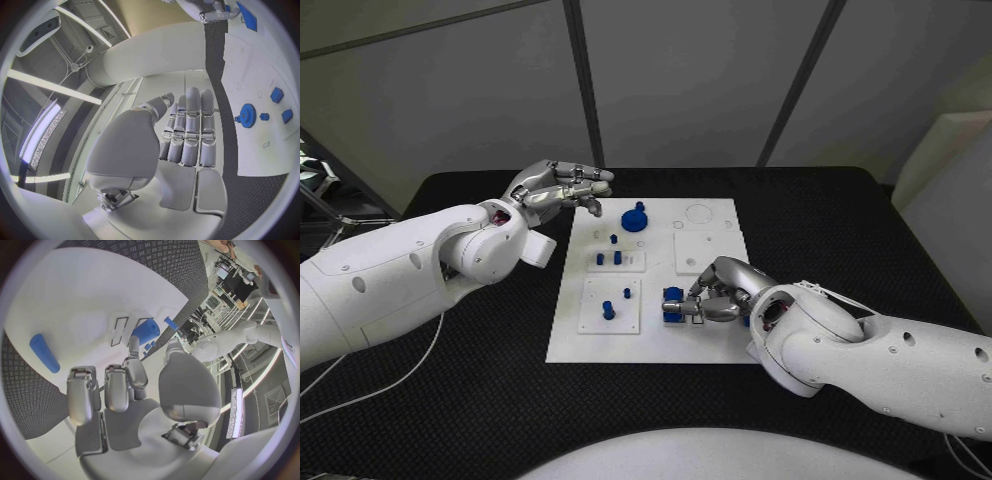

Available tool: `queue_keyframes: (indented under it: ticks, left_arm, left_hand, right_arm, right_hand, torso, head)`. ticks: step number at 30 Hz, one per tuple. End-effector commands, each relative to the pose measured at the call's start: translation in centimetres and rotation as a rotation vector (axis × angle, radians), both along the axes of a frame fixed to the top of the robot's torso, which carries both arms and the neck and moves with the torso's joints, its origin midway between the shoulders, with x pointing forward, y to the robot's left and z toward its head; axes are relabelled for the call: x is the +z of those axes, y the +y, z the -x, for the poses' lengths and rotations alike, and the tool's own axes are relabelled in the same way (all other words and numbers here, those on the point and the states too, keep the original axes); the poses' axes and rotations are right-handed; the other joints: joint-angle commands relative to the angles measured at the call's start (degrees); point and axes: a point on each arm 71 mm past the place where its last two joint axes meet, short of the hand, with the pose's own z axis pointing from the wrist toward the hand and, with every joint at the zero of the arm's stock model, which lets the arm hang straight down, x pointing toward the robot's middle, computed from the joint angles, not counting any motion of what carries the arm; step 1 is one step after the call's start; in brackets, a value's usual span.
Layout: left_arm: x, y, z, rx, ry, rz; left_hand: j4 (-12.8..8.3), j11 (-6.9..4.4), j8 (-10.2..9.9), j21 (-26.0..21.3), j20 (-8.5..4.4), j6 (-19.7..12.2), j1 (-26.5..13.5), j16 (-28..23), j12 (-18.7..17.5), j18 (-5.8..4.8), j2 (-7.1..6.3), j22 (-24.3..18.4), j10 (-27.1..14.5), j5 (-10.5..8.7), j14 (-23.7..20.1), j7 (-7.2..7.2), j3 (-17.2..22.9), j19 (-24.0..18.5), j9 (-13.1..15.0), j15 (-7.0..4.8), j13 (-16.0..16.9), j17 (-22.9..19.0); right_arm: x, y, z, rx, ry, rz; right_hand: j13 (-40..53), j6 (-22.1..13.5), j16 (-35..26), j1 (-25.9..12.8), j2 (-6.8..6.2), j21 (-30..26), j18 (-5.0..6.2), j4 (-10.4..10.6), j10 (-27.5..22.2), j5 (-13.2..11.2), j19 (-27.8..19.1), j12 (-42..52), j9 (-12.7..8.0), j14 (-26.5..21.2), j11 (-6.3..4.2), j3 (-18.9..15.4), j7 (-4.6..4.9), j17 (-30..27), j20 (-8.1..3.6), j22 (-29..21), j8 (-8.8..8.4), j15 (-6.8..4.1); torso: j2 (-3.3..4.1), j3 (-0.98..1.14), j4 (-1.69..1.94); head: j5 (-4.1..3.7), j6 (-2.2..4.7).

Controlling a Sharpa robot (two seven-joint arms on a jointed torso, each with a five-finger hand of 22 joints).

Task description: Assemble the parts on the task board

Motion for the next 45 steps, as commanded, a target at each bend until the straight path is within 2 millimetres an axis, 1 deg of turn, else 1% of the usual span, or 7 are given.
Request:
queue_keyframes:
  ticks: [1, 7, 16, 23, 32, 37, 45]
  left_arm:
    - [0.1, -0.1, 0.0, -0.009, 0.000, 0.009]
    - [0.1, 0.0, 0.0, -0.007, 0.001, 0.007]
    - [0.0, 0.0, 0.0, -0.008, 0.002, 0.007]
    - [0.0, 0.1, 0.1, -0.007, 0.003, 0.006]
    - [0.0, 0.3, 0.1, -0.004, 0.004, 0.004]
    - [0.0, 0.4, 0.1, -0.001, 0.004, 0.002]
    - [-0.1, 0.5, 0.1, 0.001, 0.007, 0.001]
  left_hand:
    - [0.10, 0.16, -0.36, -0.12, 0.14, -0.03, -0.22, -0.21, 0.10, -0.75, 0.28, -0.06, -0.30, -0.35, 0.13, 0.23, -0.35, 0.18, 0.07, 0.40, 0.06, -0.10]
    - [0.10, 0.16, -0.36, -0.12, 0.14, -0.03, -0.22, -0.21, 0.10, -0.75, 0.28, -0.06, -0.30, -0.35, 0.13, 0.23, -0.35, 0.18, 0.07, 0.40, 0.06, -0.10]
    - [0.13, 0.17, -0.41, -0.22, 0.16, -0.04, -0.29, -0.26, 0.10, -0.75, 0.35, -0.12, -0.35, -0.34, 0.11, 0.24, -0.39, 0.18, 0.12, 0.42, 0.11, -0.10]
    - [0.13, 0.17, -0.41, -0.22, 0.16, -0.04, -0.29, -0.26, 0.10, -0.75, 0.35, -0.12, -0.35, -0.34, 0.11, 0.24, -0.39, 0.18, 0.12, 0.42, 0.11, -0.10]
    - [0.13, 0.17, -0.41, -0.22, 0.16, -0.04, -0.29, -0.26, 0.10, -0.75, 0.35, -0.12, -0.35, -0.34, 0.11, 0.24, -0.39, 0.18, 0.12, 0.42, 0.11, -0.10]
    - [0.13, 0.17, -0.41, -0.22, 0.16, -0.04, -0.29, -0.26, 0.10, -0.75, 0.35, -0.12, -0.35, -0.34, 0.11, 0.24, -0.39, 0.18, 0.12, 0.42, 0.11, -0.10]
    - [0.13, 0.17, -0.41, -0.22, 0.16, -0.04, -0.29, -0.26, 0.10, -0.75, 0.35, -0.12, -0.35, -0.33, 0.11, 0.24, -0.39, 0.18, 0.12, 0.42, 0.11, -0.10]
  right_arm:
    - [0.1, 0.0, 0.0, 0.030, -0.005, 0.015]
    - [0.0, -0.3, -0.1, 0.029, -0.012, 0.036]
    - [-0.2, -0.3, -0.4, 0.016, -0.019, 0.053]
    - [-0.2, -0.3, -0.5, 0.024, -0.023, 0.056]
    - [0.9, -2.3, 0.0, -0.002, -0.088, -0.043]
    - [1.7, -4.7, -0.1, -0.041, -0.093, -0.079]
    - [1.9, -8.9, -0.1, -0.076, -0.057, 0.022]
  right_hand:
    - [0.17, 0.37, 0.23, 2.01, 1.73, 0.18, -0.86, -0.16, 0.00, 0.97, 6.15, 0.22, 0.30, 3.17, -0.30, 1.22, -0.05, 0.14, -0.45, 15.09, -0.54, -0.39]
    - [0.35, 0.46, 0.28, 10.45, 4.92, 0.18, -0.86, -3.71, 0.04, 5.18, 6.15, 0.13, 0.90, 3.20, -0.43, 3.65, -0.13, 0.37, -0.56, 15.09, -1.08, -0.51]
    - [0.60, 0.95, 0.42, 13.69, 7.95, 0.18, -0.86, -6.08, 0.17, 6.65, 6.15, 0.16, 1.25, 3.27, -0.62, 4.22, -0.39, 0.77, -0.68, 15.09, -1.53, -0.64]
    - [0.67, 1.26, 0.42, 16.33, 6.85, 0.18, -0.86, -9.26, 0.14, 7.57, 6.15, -0.04, 1.35, 3.27, -0.79, 3.23, -0.53, 0.88, -0.86, 15.09, -2.05, -0.79]
    - [-0.03, -1.32, -0.27, 15.04, 5.82, 0.18, -0.86, -9.96, -0.26, 7.61, 6.15, -1.20, 0.54, 2.99, 0.04, 0.97, 0.60, -0.27, -0.49, 15.09, -3.59, -0.24]
    - [-0.69, -5.66, -0.72, 14.97, 6.37, -0.28, -0.72, -10.76, -0.62, 7.85, 5.89, -2.27, -1.65, 2.85, 1.06, 0.03, 1.85, -0.93, 0.22, 14.64, -3.70, 0.61]
    - [-0.18, -4.95, 0.09, 15.25, 7.85, 0.18, -0.86, -11.48, -0.22, 8.07, 6.15, -1.70, -3.52, 3.23, 1.11, -0.30, 1.81, 0.71, 0.58, 15.09, -3.45, 0.78]
  torso:
    - [-0.01, 0.00, 0.09]
    - [0.02, -0.03, 0.08]
    - [0.05, -0.05, 0.08]
    - [0.02, -0.03, 0.00]
    - [0.02, -0.01, -0.09]
    - [-0.07, -0.01, -0.14]
    - [-0.02, 0.05, -0.38]
  head:
    - [-0.03, -0.03]
    - [-0.01, 0.00]
    - [-0.15, -0.05]
    - [-0.03, -0.17]
    - [-0.36, 0.05]
    - [-0.75, 0.18]
    - [-1.62, 0.36]
